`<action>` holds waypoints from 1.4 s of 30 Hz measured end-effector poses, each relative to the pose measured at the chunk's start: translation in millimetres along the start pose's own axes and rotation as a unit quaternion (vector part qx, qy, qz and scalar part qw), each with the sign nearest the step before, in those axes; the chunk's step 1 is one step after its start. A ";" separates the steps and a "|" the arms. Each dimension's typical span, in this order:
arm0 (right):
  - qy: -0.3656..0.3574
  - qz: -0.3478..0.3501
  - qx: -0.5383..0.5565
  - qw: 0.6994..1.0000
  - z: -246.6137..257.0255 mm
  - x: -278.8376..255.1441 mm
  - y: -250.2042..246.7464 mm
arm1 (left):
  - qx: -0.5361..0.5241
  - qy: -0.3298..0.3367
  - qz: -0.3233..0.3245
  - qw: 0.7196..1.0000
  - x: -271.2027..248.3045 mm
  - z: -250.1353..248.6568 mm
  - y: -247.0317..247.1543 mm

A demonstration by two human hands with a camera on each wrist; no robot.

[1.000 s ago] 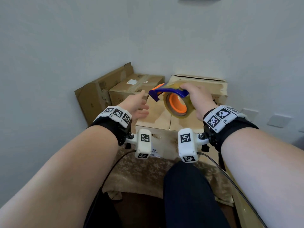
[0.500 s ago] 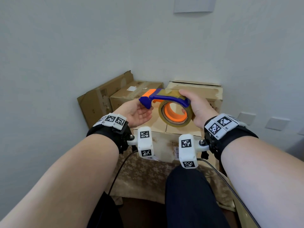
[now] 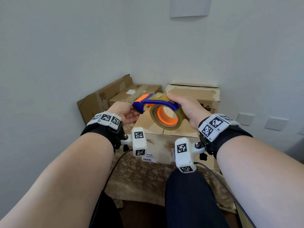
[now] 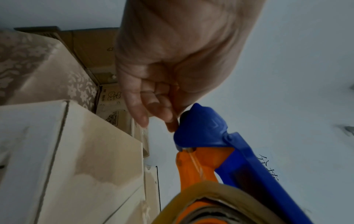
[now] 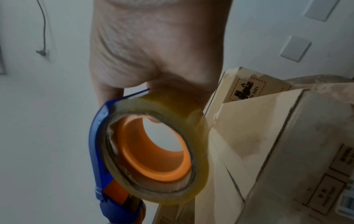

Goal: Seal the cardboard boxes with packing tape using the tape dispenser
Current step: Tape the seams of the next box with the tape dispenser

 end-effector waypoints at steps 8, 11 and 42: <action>-0.007 0.018 -0.047 0.999 9.3 4.0 -9.4 | 0.028 0.029 -0.035 0.999 7.1 -6.1 -8.5; 0.011 0.037 -0.060 0.997 9.2 2.9 -11.0 | 0.044 0.036 -0.042 0.998 10.6 -2.2 -10.4; 0.026 0.025 -0.356 0.934 5.6 -1.1 -25.8 | 0.214 0.091 -0.040 0.972 29.7 62.5 -23.6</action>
Point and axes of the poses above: each hand's wrist, its own x-axis towards the middle knuckle, its own y-axis out of the palm, z = x × y, the point moved 2 cm from there along x, towards the middle knuckle, and after that the axes turned 8 degrees about -z, right-handed, at the moved point
